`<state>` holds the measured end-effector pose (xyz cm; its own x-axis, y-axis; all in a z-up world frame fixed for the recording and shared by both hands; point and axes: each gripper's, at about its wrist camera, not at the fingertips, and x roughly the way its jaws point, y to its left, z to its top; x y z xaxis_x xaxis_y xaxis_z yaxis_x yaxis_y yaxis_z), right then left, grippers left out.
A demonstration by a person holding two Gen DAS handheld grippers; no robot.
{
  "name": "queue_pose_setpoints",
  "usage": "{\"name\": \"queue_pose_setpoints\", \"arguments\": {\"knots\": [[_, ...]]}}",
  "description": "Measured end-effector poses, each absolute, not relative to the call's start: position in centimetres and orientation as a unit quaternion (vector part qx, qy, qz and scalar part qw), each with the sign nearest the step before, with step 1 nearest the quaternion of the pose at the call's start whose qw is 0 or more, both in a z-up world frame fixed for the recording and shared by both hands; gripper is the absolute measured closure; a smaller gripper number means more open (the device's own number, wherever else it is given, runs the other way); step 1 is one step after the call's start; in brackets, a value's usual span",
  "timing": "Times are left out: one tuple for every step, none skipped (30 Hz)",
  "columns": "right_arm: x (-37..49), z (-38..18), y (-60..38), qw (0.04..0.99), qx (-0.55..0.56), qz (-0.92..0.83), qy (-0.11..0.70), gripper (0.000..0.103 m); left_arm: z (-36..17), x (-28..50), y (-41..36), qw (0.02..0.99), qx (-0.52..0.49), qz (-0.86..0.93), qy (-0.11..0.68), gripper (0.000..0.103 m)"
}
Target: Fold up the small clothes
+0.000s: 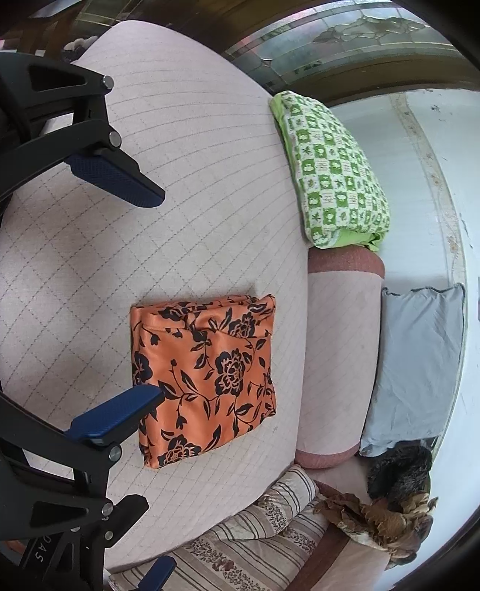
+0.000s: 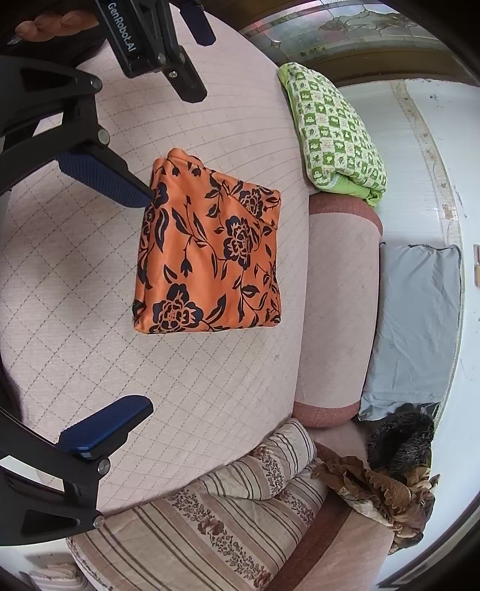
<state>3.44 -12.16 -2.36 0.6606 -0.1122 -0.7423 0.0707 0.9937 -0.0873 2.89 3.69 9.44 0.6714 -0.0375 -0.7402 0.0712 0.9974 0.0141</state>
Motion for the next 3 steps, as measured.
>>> {"name": "queue_pose_setpoints", "arguments": {"knots": [[3.45,-2.34,-12.16,0.911,-0.025,-0.050,0.409,0.000,9.54,2.88,3.57,0.915,0.024,-0.031,0.402,0.006],[3.47,-2.33,-12.17,0.911,-0.025,-0.050,0.409,0.000,9.65,2.86,3.45,0.916,0.026,-0.031,0.400,0.006],[3.46,-2.36,-12.16,0.911,-0.025,-0.050,0.409,0.000,9.76,2.89,3.34,0.916,0.027,-0.032,0.398,0.006]]}}
